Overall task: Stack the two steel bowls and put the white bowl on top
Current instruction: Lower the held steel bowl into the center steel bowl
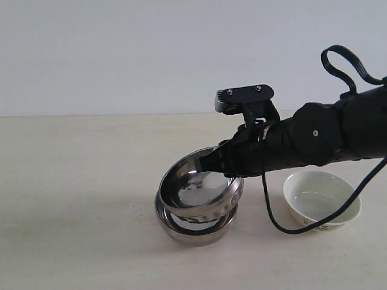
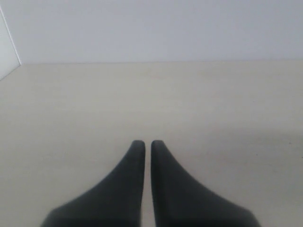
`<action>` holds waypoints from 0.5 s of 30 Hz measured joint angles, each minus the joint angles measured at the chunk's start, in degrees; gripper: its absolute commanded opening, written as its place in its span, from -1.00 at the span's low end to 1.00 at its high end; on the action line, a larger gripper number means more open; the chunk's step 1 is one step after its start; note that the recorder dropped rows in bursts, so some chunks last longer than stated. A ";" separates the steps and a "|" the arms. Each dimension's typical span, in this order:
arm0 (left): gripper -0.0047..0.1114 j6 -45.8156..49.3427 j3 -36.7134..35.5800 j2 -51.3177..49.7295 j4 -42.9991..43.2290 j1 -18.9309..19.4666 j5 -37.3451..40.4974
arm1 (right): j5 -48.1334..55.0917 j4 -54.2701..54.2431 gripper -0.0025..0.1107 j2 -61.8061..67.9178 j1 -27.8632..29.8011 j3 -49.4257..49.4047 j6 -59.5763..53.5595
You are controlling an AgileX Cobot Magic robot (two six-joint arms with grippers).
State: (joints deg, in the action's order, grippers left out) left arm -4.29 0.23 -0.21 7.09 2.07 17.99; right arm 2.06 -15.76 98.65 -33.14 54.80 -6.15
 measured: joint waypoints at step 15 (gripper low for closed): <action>-0.85 0.00 0.00 0.00 0.00 0.00 0.00 | -1.68 -0.24 -0.96 2.37 -0.37 0.00 3.25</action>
State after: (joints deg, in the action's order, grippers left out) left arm -4.29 0.23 -0.21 7.09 2.07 17.99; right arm 0.37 -16.01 101.02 -33.51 54.80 -2.90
